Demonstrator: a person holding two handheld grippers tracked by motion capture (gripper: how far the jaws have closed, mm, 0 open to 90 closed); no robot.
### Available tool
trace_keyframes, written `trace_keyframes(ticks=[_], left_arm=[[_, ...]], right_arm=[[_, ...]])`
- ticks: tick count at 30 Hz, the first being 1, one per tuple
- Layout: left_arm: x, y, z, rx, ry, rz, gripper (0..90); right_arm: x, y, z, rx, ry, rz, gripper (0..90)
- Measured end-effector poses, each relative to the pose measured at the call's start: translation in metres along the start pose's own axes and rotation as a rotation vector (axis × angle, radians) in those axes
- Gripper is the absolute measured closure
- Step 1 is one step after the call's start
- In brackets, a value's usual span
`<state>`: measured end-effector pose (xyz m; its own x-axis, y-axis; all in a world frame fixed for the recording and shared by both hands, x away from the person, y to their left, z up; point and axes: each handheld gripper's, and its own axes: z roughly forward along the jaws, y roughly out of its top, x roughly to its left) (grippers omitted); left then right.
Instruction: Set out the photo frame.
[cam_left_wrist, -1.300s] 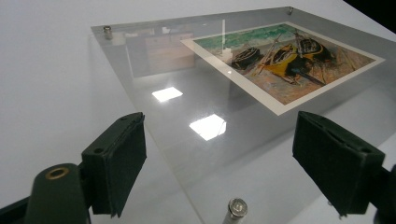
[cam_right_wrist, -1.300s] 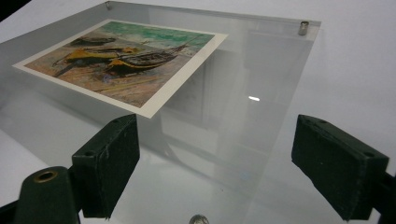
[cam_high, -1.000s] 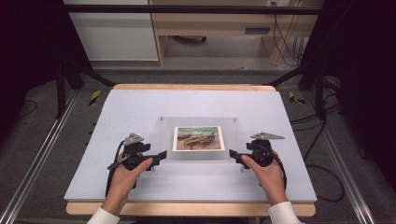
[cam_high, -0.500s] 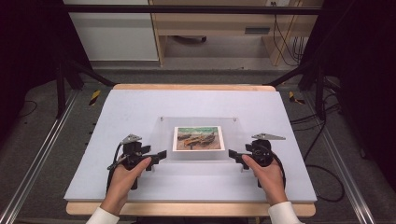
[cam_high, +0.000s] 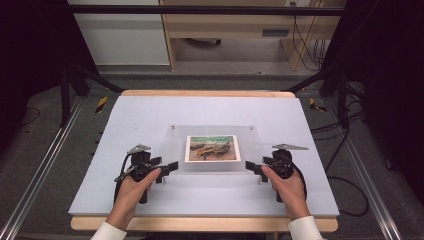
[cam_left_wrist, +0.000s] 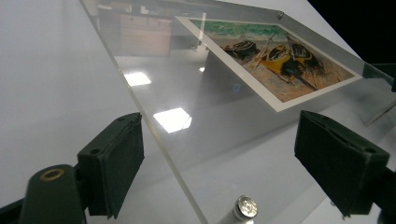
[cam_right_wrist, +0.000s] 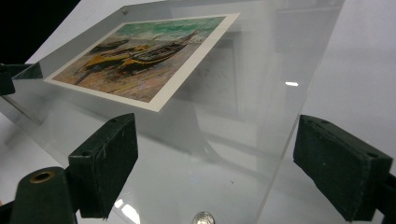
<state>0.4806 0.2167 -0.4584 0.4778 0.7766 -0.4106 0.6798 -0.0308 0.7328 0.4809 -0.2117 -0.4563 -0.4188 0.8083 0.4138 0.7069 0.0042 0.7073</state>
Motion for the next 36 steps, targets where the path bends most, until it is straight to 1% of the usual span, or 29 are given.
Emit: trace_keyframes(ticks=[1,2,3,4,6,9,16,22,25,28,31,32,33,35,36], left_arm=[[-0.0001,-0.0003,0.0004,0.003,-0.011,-0.005,15.4],[-0.0002,-0.0005,0.0008,0.004,-0.015,-0.008,15.2],[-0.0004,-0.0006,0.0010,0.004,-0.015,-0.010,15.2],[-0.0007,-0.0005,0.0005,0.000,-0.005,-0.008,15.6],[-0.0006,-0.0004,0.0003,-0.001,-0.003,-0.007,16.1],[0.0006,-0.0004,0.0007,0.004,-0.016,-0.010,16.0],[0.0013,-0.0005,0.0014,0.003,-0.024,-0.009,15.7],[0.0015,-0.0009,0.0015,-0.001,-0.024,-0.005,15.7],[0.0022,0.0000,0.0008,0.003,-0.022,-0.001,17.3],[0.0026,0.0010,0.0004,0.000,-0.014,-0.015,21.7],[0.0033,0.0022,0.0007,-0.017,-0.007,-0.006,23.2],[0.0039,0.0031,0.0008,-0.028,0.000,0.006,24.0],[0.0041,0.0044,0.0012,-0.042,0.008,0.006,25.3],[0.0046,0.0069,0.0025,-0.060,0.017,0.014,27.7],[0.0050,0.0079,0.0030,-0.068,0.024,0.027,28.3]], right_arm=[[-0.0002,-0.0001,0.0000,0.001,0.003,0.004,14.4],[-0.0004,-0.0003,0.0001,0.007,0.013,0.019,14.8],[-0.0007,-0.0006,0.0006,0.008,0.025,0.022,14.5],[-0.0012,-0.0008,0.0016,0.011,0.036,0.022,14.6],[-0.0019,-0.0007,0.0019,0.012,0.043,0.028,14.9],[-0.0026,-0.0007,0.0021,0.012,0.050,0.031,15.2],[-0.0023,-0.0007,0.0023,0.011,0.042,0.029,15.6],[-0.0026,-0.0005,0.0018,0.005,0.032,0.039,18.4],[-0.0022,-0.0001,0.0017,0.005,0.028,0.037,19.1],[-0.0013,0.0009,0.0021,0.005,0.013,0.043,19.5],[-0.0012,0.0023,0.0024,0.000,0.007,0.026,19.5],[-0.0007,0.0030,0.0027,-0.004,0.005,0.016,19.6],[-0.0002,0.0038,0.0029,-0.007,0.001,0.013,19.6],[0.0013,0.0070,0.0042,-0.020,-0.014,-0.010,19.6],[0.0017,0.0084,0.0051,-0.029,-0.023,-0.023,19.6]])
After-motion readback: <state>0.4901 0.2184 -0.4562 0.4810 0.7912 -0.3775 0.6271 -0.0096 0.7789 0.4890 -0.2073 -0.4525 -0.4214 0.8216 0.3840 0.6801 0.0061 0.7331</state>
